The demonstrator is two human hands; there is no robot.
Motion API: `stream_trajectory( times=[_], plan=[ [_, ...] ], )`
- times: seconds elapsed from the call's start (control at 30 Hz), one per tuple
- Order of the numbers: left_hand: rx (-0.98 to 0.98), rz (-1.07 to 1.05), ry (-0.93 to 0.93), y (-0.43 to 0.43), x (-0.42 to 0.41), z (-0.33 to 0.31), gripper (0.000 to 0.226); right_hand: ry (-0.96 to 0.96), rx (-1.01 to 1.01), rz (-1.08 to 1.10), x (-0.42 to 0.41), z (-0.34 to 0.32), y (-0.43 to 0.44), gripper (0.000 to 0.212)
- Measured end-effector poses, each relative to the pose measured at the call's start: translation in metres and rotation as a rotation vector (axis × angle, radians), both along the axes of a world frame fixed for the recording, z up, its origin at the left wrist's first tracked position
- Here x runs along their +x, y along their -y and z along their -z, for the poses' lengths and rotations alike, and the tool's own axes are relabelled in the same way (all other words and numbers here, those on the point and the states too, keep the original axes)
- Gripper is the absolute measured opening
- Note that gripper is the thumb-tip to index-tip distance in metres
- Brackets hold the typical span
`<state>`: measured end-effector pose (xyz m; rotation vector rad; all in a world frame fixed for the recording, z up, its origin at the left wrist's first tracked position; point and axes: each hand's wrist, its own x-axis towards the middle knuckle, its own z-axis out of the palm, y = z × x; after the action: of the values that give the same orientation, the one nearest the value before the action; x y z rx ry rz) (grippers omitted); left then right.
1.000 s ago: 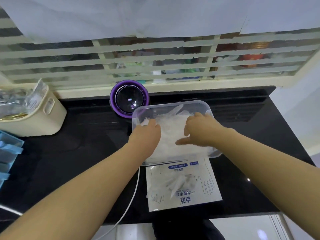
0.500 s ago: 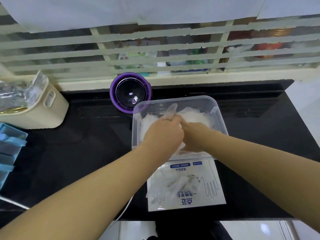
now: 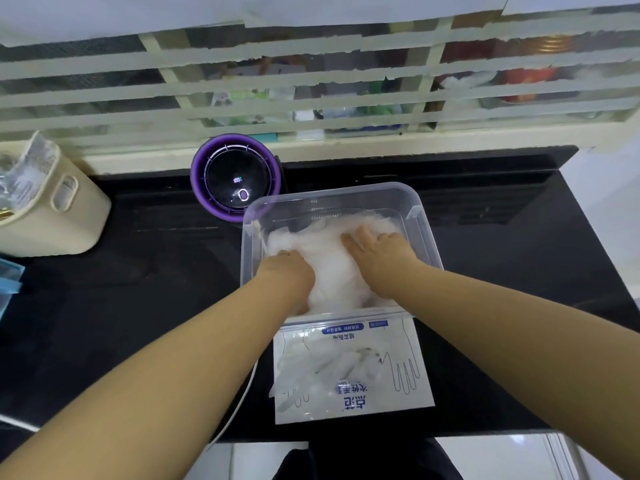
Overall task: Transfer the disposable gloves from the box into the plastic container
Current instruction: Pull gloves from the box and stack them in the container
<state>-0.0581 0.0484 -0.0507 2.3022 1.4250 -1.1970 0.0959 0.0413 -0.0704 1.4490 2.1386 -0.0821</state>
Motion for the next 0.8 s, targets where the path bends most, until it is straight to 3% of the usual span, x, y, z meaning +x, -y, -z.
stream_trajectory(
  times=[0.2,0.33,0.43,0.53,0.6,0.67,0.8],
  plan=[
    [0.053,0.008,-0.063,0.0,0.006,0.006,0.063,0.004,-0.031,-0.055,0.0,-0.018,-0.002,0.075],
    [0.074,0.017,0.032,0.006,0.001,-0.011,0.046,-0.181,0.06,-0.102,0.01,-0.063,0.012,0.056],
    [0.176,0.102,0.188,0.011,-0.005,-0.03,0.034,-0.473,0.119,-0.026,0.009,-0.102,0.039,0.035],
    [0.351,0.117,0.514,0.029,-0.021,-0.047,0.037,-0.635,-0.035,0.099,0.004,-0.121,0.079,0.022],
    [0.471,0.179,0.865,0.051,-0.034,-0.056,0.029,-0.595,-0.184,0.177,0.003,-0.117,0.099,0.023],
    [0.458,0.291,1.08,0.075,-0.045,-0.06,0.02,-0.462,-0.257,0.249,0.004,-0.105,0.113,0.032],
    [0.224,0.38,1.092,0.109,-0.049,-0.042,0.023,-0.414,-0.205,0.46,0.005,-0.068,0.124,0.037]
  ],
)
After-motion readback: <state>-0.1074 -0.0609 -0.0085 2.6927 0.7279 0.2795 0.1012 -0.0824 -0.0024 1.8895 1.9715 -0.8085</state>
